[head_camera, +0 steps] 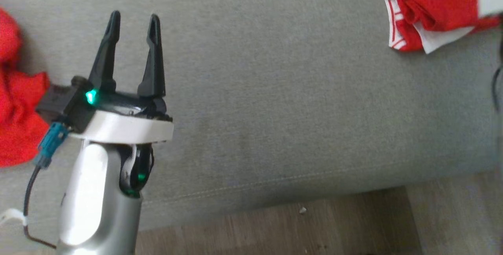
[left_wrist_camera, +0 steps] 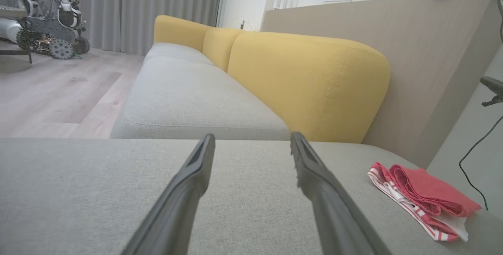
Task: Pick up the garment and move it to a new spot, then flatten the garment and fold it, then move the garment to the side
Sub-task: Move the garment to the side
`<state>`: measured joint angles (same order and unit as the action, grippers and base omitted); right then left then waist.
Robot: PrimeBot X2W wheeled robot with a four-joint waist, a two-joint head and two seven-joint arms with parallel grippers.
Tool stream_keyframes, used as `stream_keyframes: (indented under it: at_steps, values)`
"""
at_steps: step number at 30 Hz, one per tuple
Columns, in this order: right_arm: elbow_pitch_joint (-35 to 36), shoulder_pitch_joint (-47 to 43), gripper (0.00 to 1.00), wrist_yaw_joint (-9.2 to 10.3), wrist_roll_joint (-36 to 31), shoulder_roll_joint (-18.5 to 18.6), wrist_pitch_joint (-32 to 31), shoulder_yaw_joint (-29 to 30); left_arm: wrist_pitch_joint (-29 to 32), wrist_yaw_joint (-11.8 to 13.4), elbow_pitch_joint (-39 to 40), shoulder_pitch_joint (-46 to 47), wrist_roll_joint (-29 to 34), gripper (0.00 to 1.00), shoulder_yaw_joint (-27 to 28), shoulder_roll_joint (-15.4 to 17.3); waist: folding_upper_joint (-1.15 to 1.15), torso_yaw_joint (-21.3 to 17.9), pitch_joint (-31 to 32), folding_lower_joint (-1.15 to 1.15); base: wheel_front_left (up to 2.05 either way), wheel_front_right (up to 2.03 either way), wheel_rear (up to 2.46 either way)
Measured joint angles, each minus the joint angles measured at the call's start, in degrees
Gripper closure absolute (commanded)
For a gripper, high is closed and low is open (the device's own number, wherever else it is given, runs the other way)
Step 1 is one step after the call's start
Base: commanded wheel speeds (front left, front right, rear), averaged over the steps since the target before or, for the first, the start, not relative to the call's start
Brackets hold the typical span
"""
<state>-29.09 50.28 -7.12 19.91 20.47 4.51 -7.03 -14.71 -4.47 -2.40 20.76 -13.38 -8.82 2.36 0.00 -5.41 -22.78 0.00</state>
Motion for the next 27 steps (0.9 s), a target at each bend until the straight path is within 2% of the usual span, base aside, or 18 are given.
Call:
stream_keyframes:
  at_steps: [4, 9, 12, 15, 19, 27]
  values:
    - [5.4, -7.0, 0.0, 0.0, -3.4, -1.9, 2.5, -0.5, 0.0, 1.1, 0.7, -2.0, -1.9, 0.0, -0.2, 0.0, 0.0, 2.2, 2.6, 0.0, 0.0, 0.0, 0.0]
    - [8.9, -16.7, 0.0, 0.0, -4.8, -6.3, 4.5, -0.2, 0.0, 2.0, 0.7, -5.5, -2.9, 0.0, -0.2, 0.0, 0.0, 4.5, 6.2, 0.0, 0.0, 0.0, 0.0]
    - [10.7, -21.8, 0.0, 0.0, -7.0, -8.4, 5.8, -0.2, 0.0, 2.7, 0.3, -7.9, -7.3, 0.0, -0.5, 0.0, 0.0, 5.6, 8.3, 0.0, 0.0, 0.0, 0.0]
    - [12.5, -25.9, 0.0, 0.0, -11.3, -9.5, 7.3, 0.0, 0.0, 2.9, -0.2, -10.4, -5.6, 0.0, -1.4, 0.1, 0.0, 6.5, 10.3, 0.0, 0.0, 0.0, 0.0]
    - [13.6, -30.9, 0.0, 0.0, -14.3, -12.7, 8.4, 1.2, 0.0, 3.5, -0.3, -13.3, -5.6, 0.0, -2.4, 0.1, 0.0, 7.3, 12.9, 0.0, 0.0, 0.0, 0.0]
    - [13.9, -37.4, 0.0, 0.0, -16.7, -16.2, 9.4, 1.8, 0.0, 4.7, -0.3, -16.9, -4.9, 0.0, -3.6, 0.1, 0.0, 7.6, 15.3, 0.0, 0.0, 0.0, 0.0]
